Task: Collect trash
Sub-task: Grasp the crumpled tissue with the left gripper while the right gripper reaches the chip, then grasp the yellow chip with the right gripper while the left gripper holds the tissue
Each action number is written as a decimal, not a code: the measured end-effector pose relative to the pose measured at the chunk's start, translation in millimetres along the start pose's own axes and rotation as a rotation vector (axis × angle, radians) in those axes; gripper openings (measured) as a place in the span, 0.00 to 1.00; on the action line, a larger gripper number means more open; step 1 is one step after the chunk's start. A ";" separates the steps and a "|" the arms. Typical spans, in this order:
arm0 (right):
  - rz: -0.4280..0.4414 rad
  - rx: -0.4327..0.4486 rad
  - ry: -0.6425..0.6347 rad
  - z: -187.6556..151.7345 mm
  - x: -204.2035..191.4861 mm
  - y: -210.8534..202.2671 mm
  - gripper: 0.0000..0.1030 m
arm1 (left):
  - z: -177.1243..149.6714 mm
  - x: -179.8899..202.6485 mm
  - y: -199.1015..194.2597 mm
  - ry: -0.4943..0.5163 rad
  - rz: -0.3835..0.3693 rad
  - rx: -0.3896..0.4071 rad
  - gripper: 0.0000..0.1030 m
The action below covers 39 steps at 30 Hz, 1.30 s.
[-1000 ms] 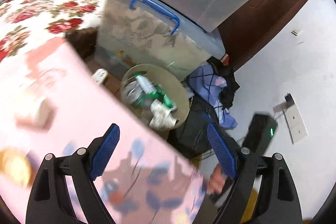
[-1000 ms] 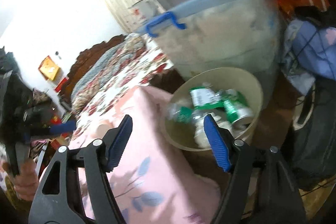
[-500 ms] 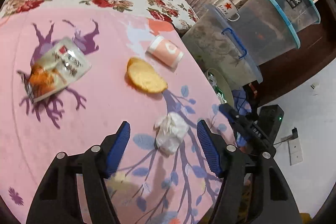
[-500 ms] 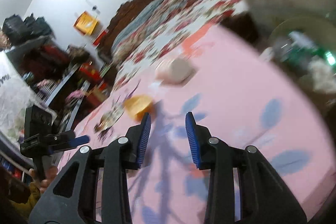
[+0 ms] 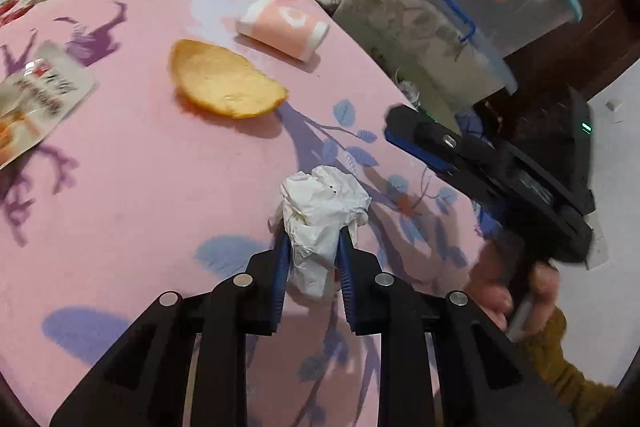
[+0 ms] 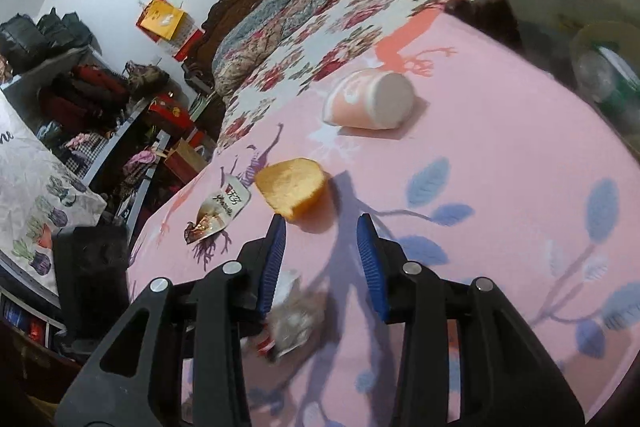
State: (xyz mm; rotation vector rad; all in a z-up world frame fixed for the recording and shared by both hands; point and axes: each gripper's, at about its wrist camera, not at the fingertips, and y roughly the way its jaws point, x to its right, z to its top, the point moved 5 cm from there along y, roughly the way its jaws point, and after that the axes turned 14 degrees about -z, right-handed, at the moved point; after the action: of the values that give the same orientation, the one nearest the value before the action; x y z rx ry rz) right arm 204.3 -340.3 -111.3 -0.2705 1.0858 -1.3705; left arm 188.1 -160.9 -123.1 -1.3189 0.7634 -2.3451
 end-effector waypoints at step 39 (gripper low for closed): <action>0.012 -0.032 -0.032 -37.2 -56.5 30.6 0.67 | -71.2 -88.6 -161.8 -0.208 0.094 0.268 0.22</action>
State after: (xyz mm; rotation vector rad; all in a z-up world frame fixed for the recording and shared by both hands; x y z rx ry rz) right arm 206.1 -267.7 -126.7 -0.3074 1.0819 -1.3354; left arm 166.5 35.5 -115.4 -1.3487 0.4211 -2.1080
